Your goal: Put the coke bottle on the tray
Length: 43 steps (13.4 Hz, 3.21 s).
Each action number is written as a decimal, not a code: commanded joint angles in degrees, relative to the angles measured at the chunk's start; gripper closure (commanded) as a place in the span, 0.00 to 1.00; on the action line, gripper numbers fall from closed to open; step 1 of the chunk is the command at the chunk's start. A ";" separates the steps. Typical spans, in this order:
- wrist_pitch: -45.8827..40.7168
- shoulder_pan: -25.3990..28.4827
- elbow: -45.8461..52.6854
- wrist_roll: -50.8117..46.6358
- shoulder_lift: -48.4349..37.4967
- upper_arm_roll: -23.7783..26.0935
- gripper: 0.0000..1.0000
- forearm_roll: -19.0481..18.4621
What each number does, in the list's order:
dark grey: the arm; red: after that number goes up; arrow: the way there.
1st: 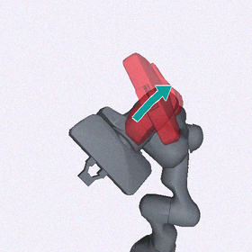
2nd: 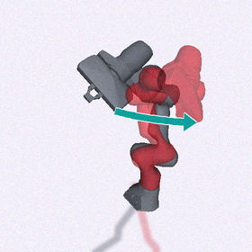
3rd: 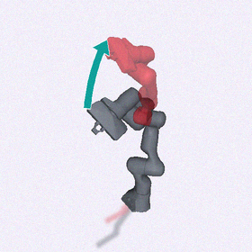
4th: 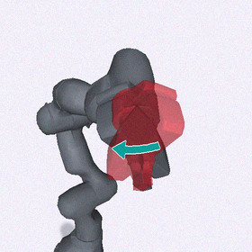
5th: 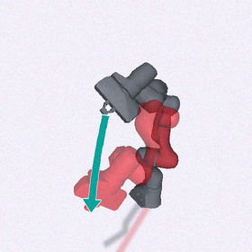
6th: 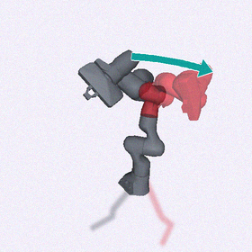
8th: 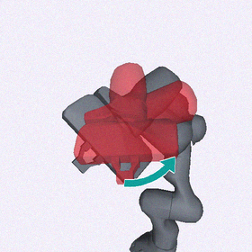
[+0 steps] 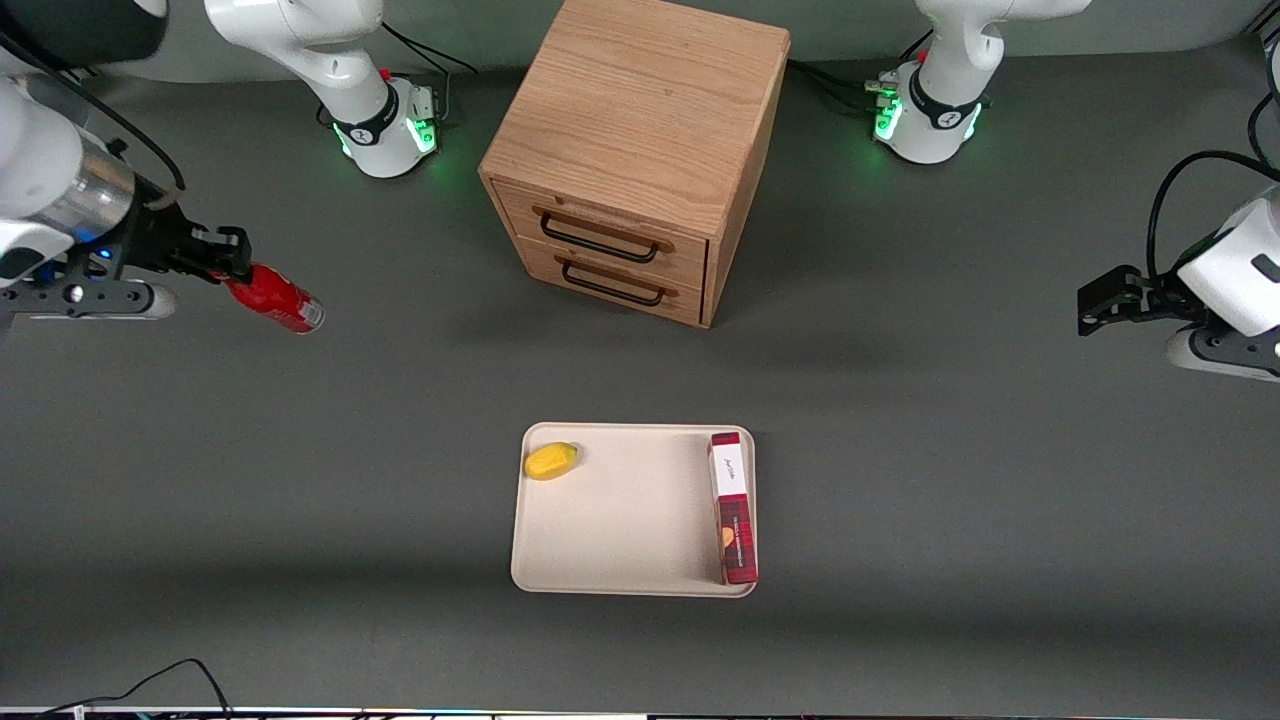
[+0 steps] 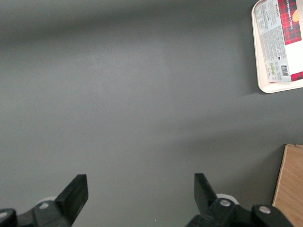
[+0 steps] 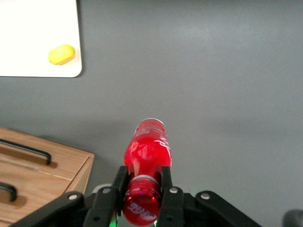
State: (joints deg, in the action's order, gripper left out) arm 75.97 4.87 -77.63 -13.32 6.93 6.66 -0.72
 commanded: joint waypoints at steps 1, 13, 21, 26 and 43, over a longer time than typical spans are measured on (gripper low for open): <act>-5.73 3.72 21.56 -9.82 15.42 2.03 1.00 0.90; 31.60 11.04 30.87 -49.78 46.50 7.67 1.00 -7.09; 33.38 11.13 30.61 -49.87 49.33 7.84 0.00 -9.91; 16.02 9.64 30.52 -43.48 36.27 10.39 0.00 -9.83; 15.53 -1.36 -30.76 -4.78 -20.56 -6.48 0.00 3.62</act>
State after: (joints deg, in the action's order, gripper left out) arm 90.41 3.10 -108.85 -18.71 -12.95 0.31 1.74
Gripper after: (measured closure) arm 0.000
